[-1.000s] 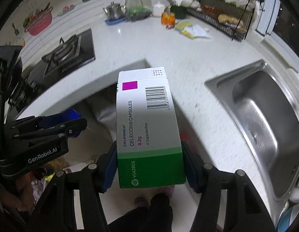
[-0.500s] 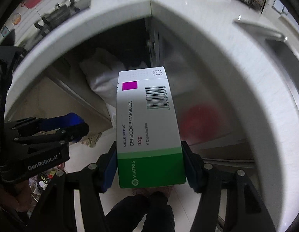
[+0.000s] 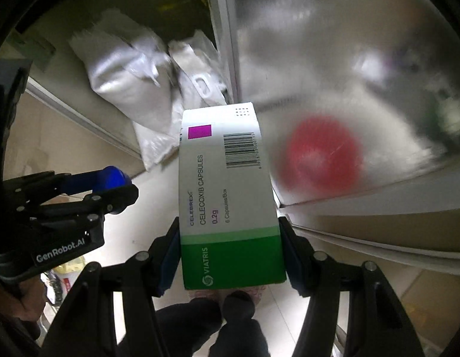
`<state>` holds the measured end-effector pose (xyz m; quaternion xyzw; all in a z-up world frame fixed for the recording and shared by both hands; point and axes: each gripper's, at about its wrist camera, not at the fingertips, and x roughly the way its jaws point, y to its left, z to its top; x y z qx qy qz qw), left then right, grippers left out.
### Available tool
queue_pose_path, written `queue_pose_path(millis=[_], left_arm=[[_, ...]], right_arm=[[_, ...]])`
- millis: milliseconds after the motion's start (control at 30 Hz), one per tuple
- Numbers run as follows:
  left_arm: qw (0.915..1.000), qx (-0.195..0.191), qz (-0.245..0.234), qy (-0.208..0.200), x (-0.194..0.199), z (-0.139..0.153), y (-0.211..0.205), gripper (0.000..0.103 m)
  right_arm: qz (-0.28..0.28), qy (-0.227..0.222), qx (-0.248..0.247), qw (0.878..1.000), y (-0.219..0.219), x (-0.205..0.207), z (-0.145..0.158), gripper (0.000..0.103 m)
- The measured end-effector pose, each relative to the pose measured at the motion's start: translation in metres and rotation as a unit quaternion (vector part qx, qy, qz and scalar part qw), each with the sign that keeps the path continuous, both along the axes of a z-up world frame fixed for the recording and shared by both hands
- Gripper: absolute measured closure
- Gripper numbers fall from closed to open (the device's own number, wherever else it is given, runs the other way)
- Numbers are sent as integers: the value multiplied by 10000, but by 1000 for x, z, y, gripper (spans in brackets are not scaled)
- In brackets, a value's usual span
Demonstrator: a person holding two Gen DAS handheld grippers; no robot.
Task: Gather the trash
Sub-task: 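Carry the blue cap and medicine box down toward the red bucket, then open the left tool over the bucket to drop the blue cap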
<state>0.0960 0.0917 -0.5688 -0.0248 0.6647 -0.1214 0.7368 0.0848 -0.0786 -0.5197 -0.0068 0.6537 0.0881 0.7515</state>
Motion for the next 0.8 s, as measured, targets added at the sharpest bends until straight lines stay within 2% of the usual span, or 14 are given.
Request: queue_pose_path(millis=[133,333,433,567,800], left_arm=[[9997,-153,23,173,2,-39,-6,57],[9989,-218,43,402,4,-76,-12,57],[9985,-303,131,446,7,-84,-10,56],[9985,-254,181,445,9,-87,-9,41],[9979,-410,-45,499,8,-85,-11,41]], right_arm=[[18,128,-52,9999,0,6,-35,45],[-23,231,58,9997,6,5,-70,45],[-56,291,77,9995,2,-1,-76,45],[-84,304,35,9995,-3,-5,-76,45],[-109,332,16,9994,-6,-10,-75,45]])
